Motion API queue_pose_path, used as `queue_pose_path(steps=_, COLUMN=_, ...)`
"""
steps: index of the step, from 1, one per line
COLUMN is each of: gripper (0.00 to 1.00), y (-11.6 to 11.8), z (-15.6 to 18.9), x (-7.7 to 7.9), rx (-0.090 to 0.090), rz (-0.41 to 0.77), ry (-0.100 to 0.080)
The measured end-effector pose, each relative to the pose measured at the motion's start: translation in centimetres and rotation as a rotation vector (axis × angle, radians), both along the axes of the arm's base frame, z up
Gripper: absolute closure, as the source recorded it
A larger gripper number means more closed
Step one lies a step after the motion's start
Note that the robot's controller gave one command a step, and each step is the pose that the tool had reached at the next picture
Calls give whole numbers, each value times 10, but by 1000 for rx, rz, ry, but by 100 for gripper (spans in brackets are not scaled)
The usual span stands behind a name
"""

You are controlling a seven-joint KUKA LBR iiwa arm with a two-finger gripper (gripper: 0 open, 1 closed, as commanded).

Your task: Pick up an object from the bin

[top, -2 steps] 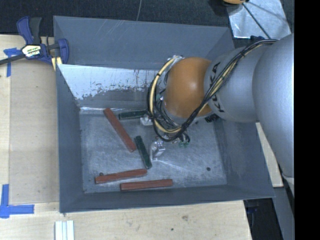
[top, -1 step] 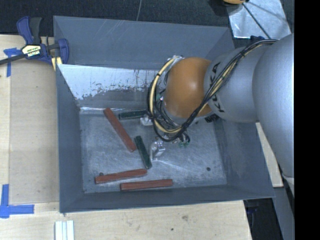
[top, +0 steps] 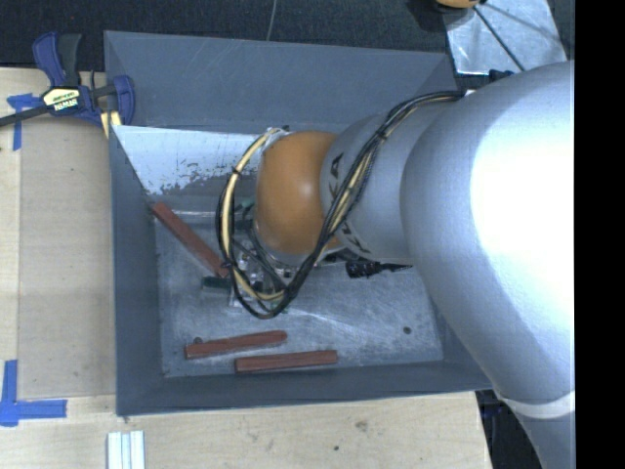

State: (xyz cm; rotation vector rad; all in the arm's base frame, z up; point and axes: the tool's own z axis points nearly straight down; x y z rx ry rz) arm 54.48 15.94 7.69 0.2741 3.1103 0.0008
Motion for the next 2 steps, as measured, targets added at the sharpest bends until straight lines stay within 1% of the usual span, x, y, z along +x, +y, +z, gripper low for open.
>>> queue_pose_path(steps=1, gripper=100, y=0, z=0, x=0, rx=0, rz=1, ry=0)
queue_pose_path(steps=2, gripper=100, y=-4, z=141, x=14, rx=3, rz=-16, ry=13)
